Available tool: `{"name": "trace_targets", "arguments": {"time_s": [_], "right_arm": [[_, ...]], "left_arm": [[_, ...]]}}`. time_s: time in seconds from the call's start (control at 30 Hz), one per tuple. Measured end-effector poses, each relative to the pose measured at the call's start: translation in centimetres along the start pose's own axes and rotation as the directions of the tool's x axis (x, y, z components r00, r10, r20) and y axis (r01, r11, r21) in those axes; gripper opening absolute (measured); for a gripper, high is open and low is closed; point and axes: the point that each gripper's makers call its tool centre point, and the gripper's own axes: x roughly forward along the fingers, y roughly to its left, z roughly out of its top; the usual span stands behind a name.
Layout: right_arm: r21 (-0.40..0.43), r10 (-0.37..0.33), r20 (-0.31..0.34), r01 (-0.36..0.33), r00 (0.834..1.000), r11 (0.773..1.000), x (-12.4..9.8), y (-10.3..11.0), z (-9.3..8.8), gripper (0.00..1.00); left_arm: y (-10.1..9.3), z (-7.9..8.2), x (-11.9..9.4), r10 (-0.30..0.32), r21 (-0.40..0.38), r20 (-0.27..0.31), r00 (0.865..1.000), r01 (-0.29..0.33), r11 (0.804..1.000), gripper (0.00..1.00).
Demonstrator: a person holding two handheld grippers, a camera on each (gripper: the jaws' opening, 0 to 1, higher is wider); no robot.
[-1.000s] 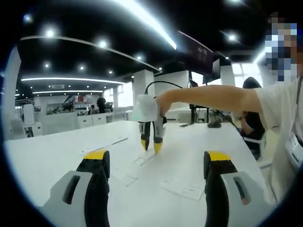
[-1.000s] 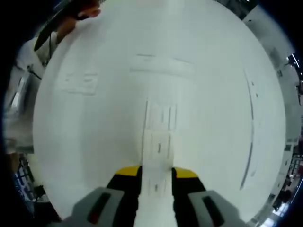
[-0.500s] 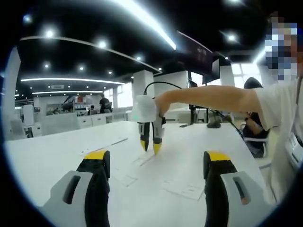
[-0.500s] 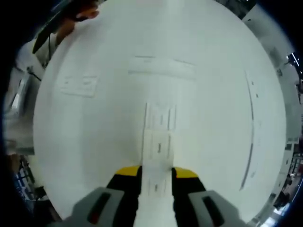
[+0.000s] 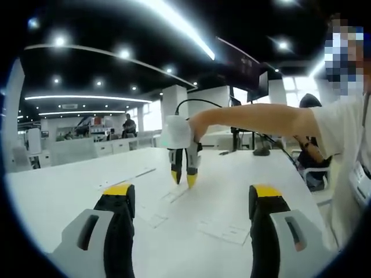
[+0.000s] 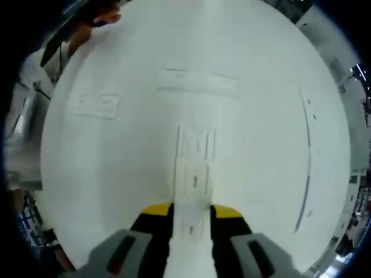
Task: Locate the socket holder cover, grip the socket holder cover, clip it into the socket holder slot.
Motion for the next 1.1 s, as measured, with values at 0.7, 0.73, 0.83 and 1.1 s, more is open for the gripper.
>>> {"name": "trace_targets", "arguments": {"time_s": [0.7, 0.73, 0.83, 1.1], "right_arm": [[0.007, 0.0, 0.024, 0.0, 1.0, 1.0, -0.02, -0.06, 0.44, 0.27], [0.007, 0.0, 0.023, 0.0, 1.0, 1.0, -0.02, -0.13, 0.52, 0.27], [0.004, 0.001, 0.009, -0.001, 1.0, 1.0, -0.01, -0.11, 0.5, 0.27], [0.008, 0.001, 0.007, -0.001, 1.0, 1.0, 0.01, 0.11, 0.52, 0.27]], "left_arm": [[0.13, -0.06, 0.04, 0.004, 0.003, -0.005, 1.0, -0.004, 1.0, 0.8], [0.14, -0.05, 0.04, 0.004, 0.004, -0.004, 1.0, -0.004, 1.0, 0.8], [0.17, -0.03, 0.01, 0.005, 0.003, -0.004, 1.0, -0.005, 1.0, 0.8], [0.24, 0.17, -0.06, 0.003, 0.004, 0.0, 1.0, -0.003, 1.0, 0.8]]}}
